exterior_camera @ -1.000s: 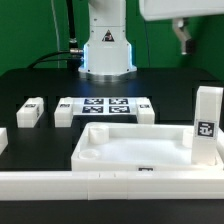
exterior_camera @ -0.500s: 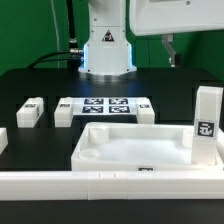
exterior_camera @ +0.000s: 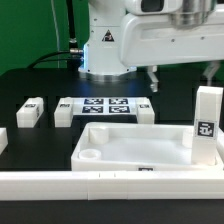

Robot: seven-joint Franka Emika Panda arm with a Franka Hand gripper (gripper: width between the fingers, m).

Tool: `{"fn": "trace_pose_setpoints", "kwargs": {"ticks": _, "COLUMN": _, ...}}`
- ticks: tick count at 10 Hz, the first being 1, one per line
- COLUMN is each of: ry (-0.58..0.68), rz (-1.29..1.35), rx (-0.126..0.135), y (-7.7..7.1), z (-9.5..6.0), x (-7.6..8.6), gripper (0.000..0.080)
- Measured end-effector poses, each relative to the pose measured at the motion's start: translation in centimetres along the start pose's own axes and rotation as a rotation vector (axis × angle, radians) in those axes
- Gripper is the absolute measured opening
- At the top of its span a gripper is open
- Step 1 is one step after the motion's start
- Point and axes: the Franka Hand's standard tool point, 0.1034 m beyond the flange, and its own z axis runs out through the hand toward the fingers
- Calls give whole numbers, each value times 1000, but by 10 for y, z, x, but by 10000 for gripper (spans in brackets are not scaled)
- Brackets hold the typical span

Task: Assemble desk

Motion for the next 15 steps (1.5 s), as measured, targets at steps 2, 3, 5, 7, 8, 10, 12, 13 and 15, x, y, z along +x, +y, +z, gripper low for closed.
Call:
{"fn": "trace_pose_setpoints", "kwargs": {"ticks": 2, "ry": -35, "rz": 3, "rx": 7, "y": -2, "z": 0, "x": 0, "gripper": 649}}
{"fn": "trace_pose_setpoints", "kwargs": {"ticks": 3, "ry": -87, "rz": 57, "rx": 17, "y": -1, "z": 2, "x": -7, "gripper": 649}}
{"fn": "trace_pose_setpoints", "kwargs": {"ticks": 5, "ry": -323, "rz": 187, "rx": 20, "y": 8, "z": 16, "x": -32, "gripper": 649}}
{"fn": "trace_pose_setpoints", "kwargs": {"ticks": 7, "ry": -567, "rz": 243, "rx": 34, "y": 15, "z": 24, "x": -48, "gripper": 649}}
{"fn": "trace_pose_setpoints", "kwargs": {"ticks": 8, "ry": -576, "rz": 234, "rx": 33, "y": 14, "z": 24, "x": -45, "gripper": 649}}
{"fn": "trace_pose_setpoints", "kwargs": {"ticks": 10, "ry": -735, "rz": 242, "rx": 46, "y": 15, "z": 27, "x": -55, "gripper": 649}}
{"fn": "trace_pose_setpoints", "kwargs": {"ticks": 12, "ry": -817, "rz": 256, "rx": 65, "y": 9, "z": 50, "x": -66, "gripper": 649}}
{"fn": "trace_pose_setpoints", "kwargs": {"ticks": 13, "ry": -824, "rz": 255, "rx": 63, "y": 9, "z": 55, "x": -69, "gripper": 649}}
{"fn": "trace_pose_setpoints", "kwargs": {"ticks": 15, "ry": -822, "rz": 255, "rx": 62, "y": 10, "z": 54, "x": -68, "gripper": 649}}
